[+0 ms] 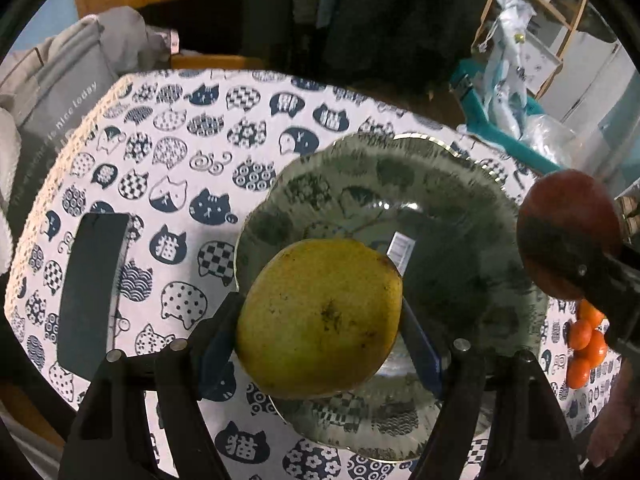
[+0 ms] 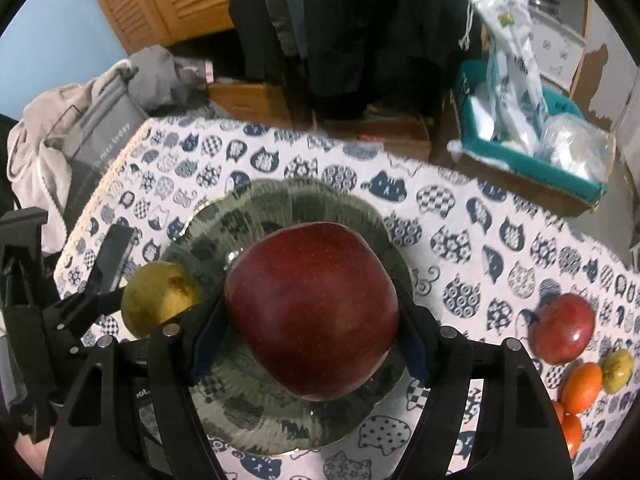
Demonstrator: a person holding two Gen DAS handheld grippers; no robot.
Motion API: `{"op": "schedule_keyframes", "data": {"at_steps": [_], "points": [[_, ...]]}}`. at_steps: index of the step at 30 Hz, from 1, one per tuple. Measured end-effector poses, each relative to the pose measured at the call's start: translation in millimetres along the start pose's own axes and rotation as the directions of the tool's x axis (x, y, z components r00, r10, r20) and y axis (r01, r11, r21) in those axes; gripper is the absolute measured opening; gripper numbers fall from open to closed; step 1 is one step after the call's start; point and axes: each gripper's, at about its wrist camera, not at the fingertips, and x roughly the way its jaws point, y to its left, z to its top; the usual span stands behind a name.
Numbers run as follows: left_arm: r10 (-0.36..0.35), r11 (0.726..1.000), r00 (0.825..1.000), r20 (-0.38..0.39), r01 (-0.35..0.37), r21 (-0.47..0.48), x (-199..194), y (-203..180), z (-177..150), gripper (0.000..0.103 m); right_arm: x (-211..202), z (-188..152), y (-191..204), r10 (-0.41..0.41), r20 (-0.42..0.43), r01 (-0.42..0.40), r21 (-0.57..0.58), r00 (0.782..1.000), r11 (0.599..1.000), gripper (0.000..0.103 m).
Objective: Organize fruits
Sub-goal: 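Lower the pear into the glass bowl with the left tool while the right tool lowers the apple beside it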
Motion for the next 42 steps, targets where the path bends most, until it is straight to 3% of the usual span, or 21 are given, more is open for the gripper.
{"op": "schedule_keyframes", "data": {"at_steps": [11, 19, 24, 27, 35, 42], "points": [[-0.016, 1.000, 0.994, -0.104, 0.018, 0.017, 32.8, -9.4, -5.5, 0.078, 10.5, -5.6, -5.7, 0.001, -0.026, 0.000, 0.020, 1.000, 1.000, 0.075], [0.004, 1.000, 0.993, -0.114, 0.000, 0.031, 38.8, -13.8, -6.2, 0.078, 17.4, -5.8, -9.8, 0.006, -0.043, -0.004, 0.041, 0.999, 0.999, 0.075], [-0.009, 1.000, 0.997, -0.073, 0.011, 0.024, 26.1, -13.6, 1.0, 0.080, 18.2, -2.4, -13.1, 0.016, -0.044, -0.013, 0.058, 0.999, 0.998, 0.075], [0.007, 0.999, 0.999, -0.041, -0.006, 0.033, 10.8, -10.1, 2.0, 0.086, 19.9, -0.3, -14.1, 0.021, -0.056, -0.018, 0.054, 0.998, 0.998, 0.075], [0.055, 0.998, 0.998, 0.014, -0.055, 0.009, -16.9, 14.6, -5.1, 0.087, 36.2, -5.0, -7.0, 0.004, -0.115, -0.001, 0.023, 0.993, 1.000, 0.075], [0.049, 0.998, 0.999, 0.000, -0.049, -0.041, -17.6, 28.3, -10.6, 0.087, 50.3, -12.6, 12.6, -0.012, -0.171, 0.004, -0.048, 0.985, 0.999, 0.075]]}}
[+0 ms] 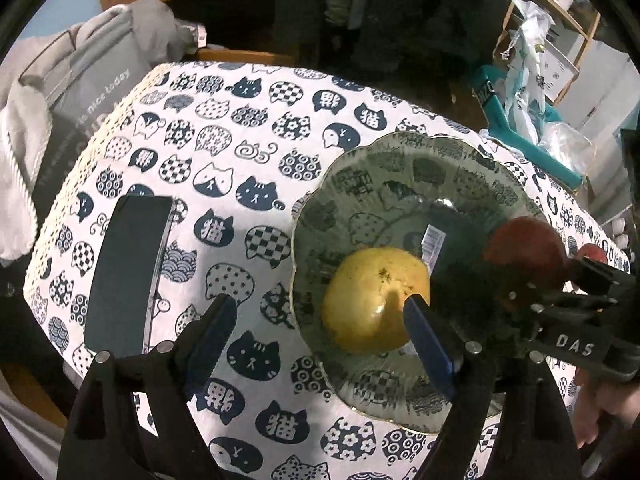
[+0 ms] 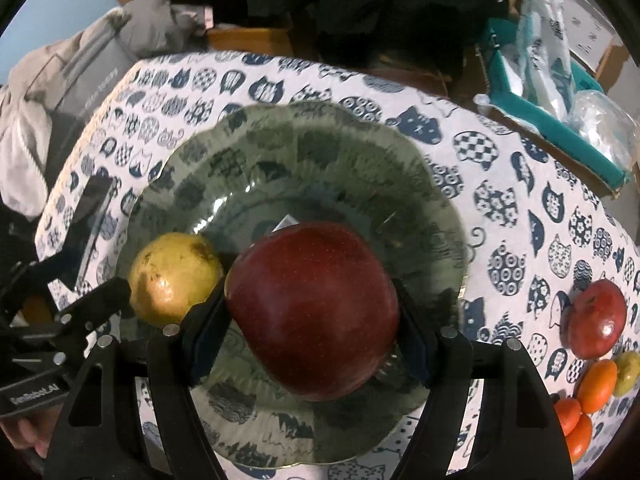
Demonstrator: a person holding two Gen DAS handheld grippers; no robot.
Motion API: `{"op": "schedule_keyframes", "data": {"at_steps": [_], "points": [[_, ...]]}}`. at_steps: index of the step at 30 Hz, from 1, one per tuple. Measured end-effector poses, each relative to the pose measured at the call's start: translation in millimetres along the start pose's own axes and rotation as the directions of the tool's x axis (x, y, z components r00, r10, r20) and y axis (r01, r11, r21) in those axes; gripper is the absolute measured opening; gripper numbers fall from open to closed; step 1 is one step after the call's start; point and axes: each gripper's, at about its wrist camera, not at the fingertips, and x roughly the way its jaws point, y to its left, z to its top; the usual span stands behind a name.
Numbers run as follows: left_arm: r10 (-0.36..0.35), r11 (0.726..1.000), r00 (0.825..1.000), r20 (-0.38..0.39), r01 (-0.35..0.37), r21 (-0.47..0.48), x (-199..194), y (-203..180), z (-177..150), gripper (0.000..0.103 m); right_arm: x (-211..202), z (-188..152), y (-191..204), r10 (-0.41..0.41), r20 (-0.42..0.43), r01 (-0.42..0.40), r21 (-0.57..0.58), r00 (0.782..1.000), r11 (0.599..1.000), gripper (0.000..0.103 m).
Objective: Organize fruits
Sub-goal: 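Lower the pear into the glass bowl with the left tool while the right tool lowers the apple beside it, then open both tools and lift them away from the bowl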
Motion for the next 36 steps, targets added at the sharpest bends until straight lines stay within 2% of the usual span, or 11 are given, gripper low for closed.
{"op": "schedule_keyframes", "data": {"at_steps": [10, 14, 17, 27, 36], "points": [[-0.011, 1.000, 1.000, -0.020, 0.011, -0.012, -1.1, 8.9, -5.7, 0.087, 21.4, -8.1, 12.0, -0.022, -0.086, 0.019, -0.042, 0.996, 0.999, 0.076], [-0.001, 1.000, 1.000, -0.006, 0.001, -0.012, -5.8, 8.7, -5.1, 0.087, 22.1, -10.5, 12.6, -0.032, -0.083, 0.028, -0.052, 0.996, 0.998, 0.077], [-0.008, 1.000, 1.000, 0.008, 0.008, -0.016, -11.6, 10.1, -3.6, 0.087, 9.7, -7.1, 13.1, -0.003, -0.039, 0.002, -0.040, 0.999, 0.999, 0.084], [-0.036, 0.999, 0.996, 0.082, 0.037, -0.011, -45.0, 3.5, 1.7, 0.087, -47.5, 3.4, 6.6, 0.007, 0.098, -0.007, -0.001, 0.995, 1.000, 0.084], [-0.088, 0.996, 0.981, 0.175, 0.084, 0.027, -88.5, -18.5, 6.6, 0.087, -115.6, -2.7, -9.4, -0.048, 0.248, 0.042, 0.029, 0.968, 0.999, 0.084]]}}
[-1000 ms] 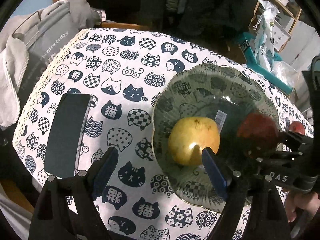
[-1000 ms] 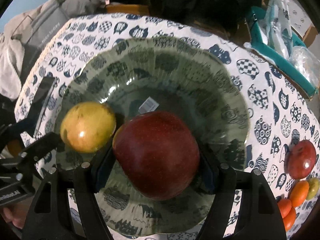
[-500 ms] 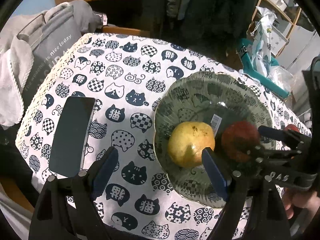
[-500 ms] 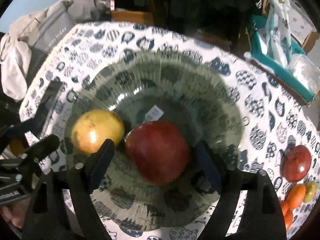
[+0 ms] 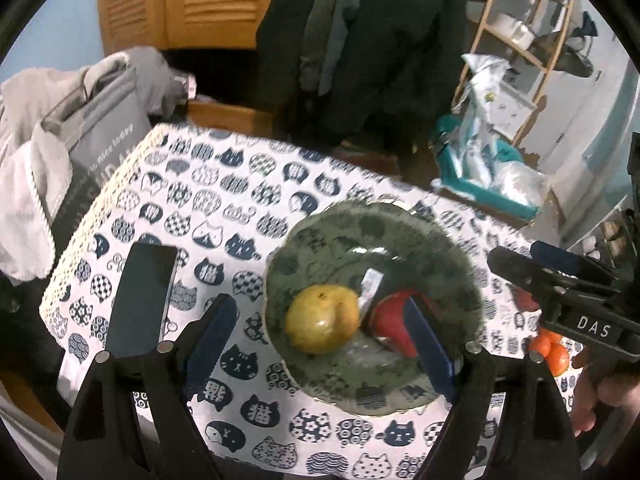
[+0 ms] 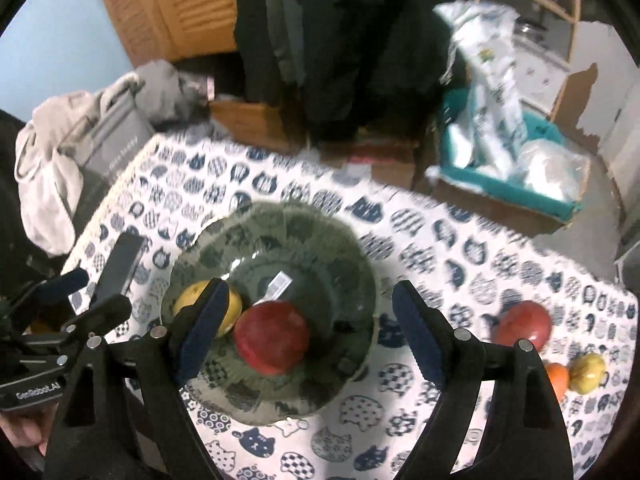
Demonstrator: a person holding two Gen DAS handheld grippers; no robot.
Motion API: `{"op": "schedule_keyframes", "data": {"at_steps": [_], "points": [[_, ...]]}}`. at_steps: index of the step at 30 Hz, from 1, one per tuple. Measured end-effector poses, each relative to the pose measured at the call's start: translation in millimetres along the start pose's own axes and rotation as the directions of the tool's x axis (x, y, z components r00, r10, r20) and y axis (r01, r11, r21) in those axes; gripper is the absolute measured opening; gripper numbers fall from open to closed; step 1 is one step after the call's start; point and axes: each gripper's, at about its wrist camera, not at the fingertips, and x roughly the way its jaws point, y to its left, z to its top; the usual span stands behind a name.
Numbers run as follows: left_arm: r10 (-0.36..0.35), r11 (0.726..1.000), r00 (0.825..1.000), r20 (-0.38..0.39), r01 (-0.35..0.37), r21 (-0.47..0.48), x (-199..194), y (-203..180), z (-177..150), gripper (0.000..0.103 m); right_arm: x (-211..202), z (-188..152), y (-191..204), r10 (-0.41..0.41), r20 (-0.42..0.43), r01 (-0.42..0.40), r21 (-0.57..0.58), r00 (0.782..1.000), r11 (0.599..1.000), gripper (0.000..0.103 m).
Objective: Organize fruits
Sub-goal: 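Open both tools and lift them away from the bowl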
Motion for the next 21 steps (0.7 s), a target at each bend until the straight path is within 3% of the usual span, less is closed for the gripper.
{"op": "schedule_keyframes", "data": {"at_steps": [14, 21], "points": [[-0.060, 0.997, 0.988, 0.142, 0.052, 0.056, -61.3, -38.1, 7.8, 0.089, -103.1, -9.3, -21.0, -0.061, 0.198, 0.061, 0.006, 0.978, 0.998, 0.084], [-0.062, 0.997, 0.972, 0.225, 0.048, 0.065, -88.9, -47.9, 6.5, 0.099, -140.1, -19.4, -34.1, -0.069, 0.271, 0.068, 0.012, 0.960, 0.998, 0.084]]}}
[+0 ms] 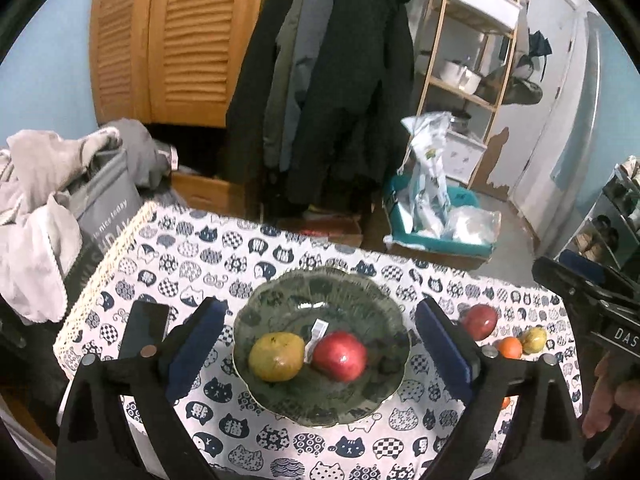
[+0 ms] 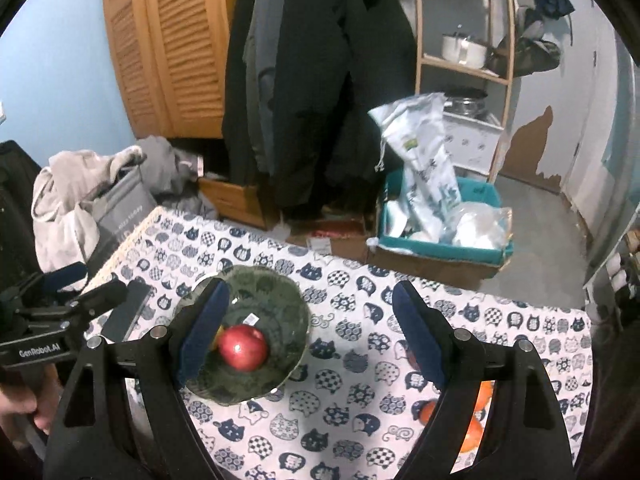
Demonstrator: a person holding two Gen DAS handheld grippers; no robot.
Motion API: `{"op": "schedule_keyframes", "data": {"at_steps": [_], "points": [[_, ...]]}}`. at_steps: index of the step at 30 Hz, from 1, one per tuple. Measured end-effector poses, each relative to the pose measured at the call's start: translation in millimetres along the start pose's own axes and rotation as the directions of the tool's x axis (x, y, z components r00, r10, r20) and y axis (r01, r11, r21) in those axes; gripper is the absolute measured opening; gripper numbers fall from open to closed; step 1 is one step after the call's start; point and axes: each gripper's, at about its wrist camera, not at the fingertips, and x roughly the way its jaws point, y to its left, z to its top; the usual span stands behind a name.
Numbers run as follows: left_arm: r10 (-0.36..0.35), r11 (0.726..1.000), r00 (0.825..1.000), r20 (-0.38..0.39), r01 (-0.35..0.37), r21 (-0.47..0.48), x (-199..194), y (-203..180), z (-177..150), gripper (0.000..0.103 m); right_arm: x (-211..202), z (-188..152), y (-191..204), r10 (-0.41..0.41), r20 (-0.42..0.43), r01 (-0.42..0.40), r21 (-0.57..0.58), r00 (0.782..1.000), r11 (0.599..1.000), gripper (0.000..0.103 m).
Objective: Organize fruits
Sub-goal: 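Open both tools and lift them away from the bowl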
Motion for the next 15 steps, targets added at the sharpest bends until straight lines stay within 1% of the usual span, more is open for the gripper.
{"op": "schedule_keyframes", "data": {"at_steps": [2, 6, 8, 11, 15], "points": [[0.000, 1.000, 1.000, 0.017, 0.000, 0.008, -5.8, -5.3, 0.3, 0.099, -8.4, 0.1, -3.9, 0.001, 0.013, -0.001, 0.002, 1.000, 1.000, 0.084], [-0.018, 0.999, 0.999, 0.045, 0.016, 0.029, -17.9, -18.1, 2.2, 0.099, -26.3, -1.2, -10.0, -0.022, 0.044, 0.022, -0.010, 0.999, 1.000, 0.085], [-0.023, 0.999, 0.998, 0.062, 0.020, 0.039, -24.3, -23.9, 2.9, 0.102, -34.9, -2.3, -13.8, -0.025, 0.059, 0.026, -0.012, 0.998, 1.000, 0.085], [-0.037, 0.998, 0.996, 0.086, 0.032, 0.056, -33.5, -32.1, 3.9, 0.102, -48.7, -5.5, -19.1, -0.038, 0.085, 0.040, -0.019, 0.996, 0.999, 0.089], [-0.052, 0.996, 0.993, 0.102, 0.045, 0.072, -42.3, -42.1, 4.3, 0.102, -67.1, -11.3, -27.9, -0.051, 0.116, 0.053, -0.015, 0.992, 0.998, 0.089]]}}
